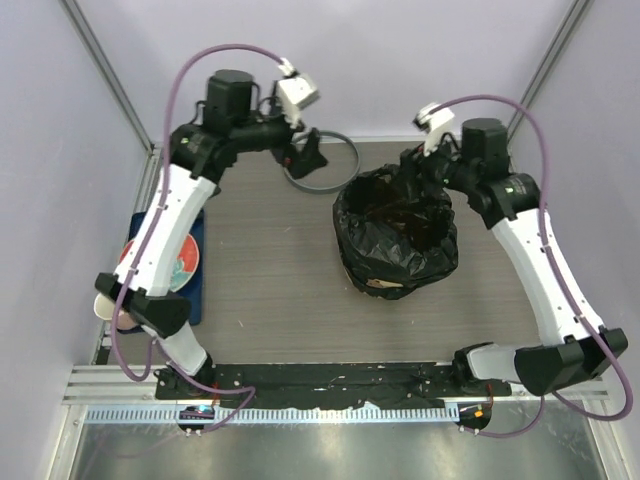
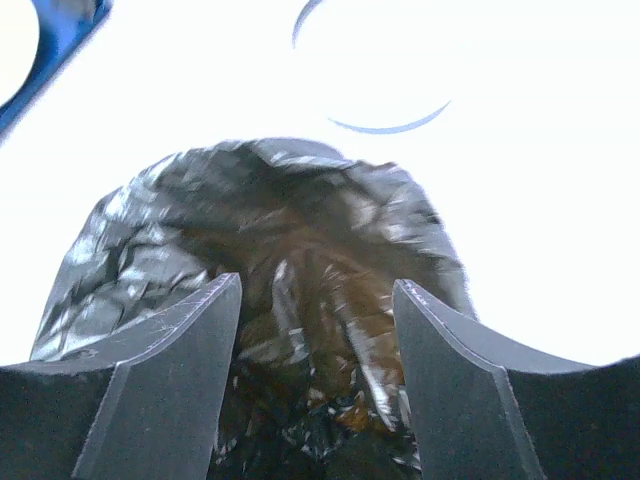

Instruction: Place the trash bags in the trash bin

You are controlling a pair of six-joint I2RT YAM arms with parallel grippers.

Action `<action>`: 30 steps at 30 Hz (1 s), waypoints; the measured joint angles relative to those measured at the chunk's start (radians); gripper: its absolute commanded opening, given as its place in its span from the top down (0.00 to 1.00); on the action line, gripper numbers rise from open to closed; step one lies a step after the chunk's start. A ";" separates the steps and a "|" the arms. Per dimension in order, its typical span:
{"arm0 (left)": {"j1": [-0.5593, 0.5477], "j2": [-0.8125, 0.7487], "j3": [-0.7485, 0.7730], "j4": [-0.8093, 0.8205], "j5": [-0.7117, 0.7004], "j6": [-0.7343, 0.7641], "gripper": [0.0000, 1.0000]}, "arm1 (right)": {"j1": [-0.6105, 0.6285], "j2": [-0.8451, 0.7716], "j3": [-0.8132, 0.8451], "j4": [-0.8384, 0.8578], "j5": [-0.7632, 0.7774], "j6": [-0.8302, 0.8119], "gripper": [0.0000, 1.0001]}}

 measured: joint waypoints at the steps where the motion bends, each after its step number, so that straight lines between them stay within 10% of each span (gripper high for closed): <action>1: -0.050 0.030 0.052 -0.014 -0.008 0.000 0.00 | -0.023 -0.013 0.008 0.024 0.008 0.034 0.31; 10: -0.399 0.296 0.243 -0.073 -0.200 -0.031 0.70 | -0.211 -0.110 -0.029 0.067 0.161 0.245 0.28; 30: -0.553 0.660 0.048 -0.306 -0.489 0.089 0.60 | -0.252 -0.219 -0.124 -0.058 0.244 0.296 0.27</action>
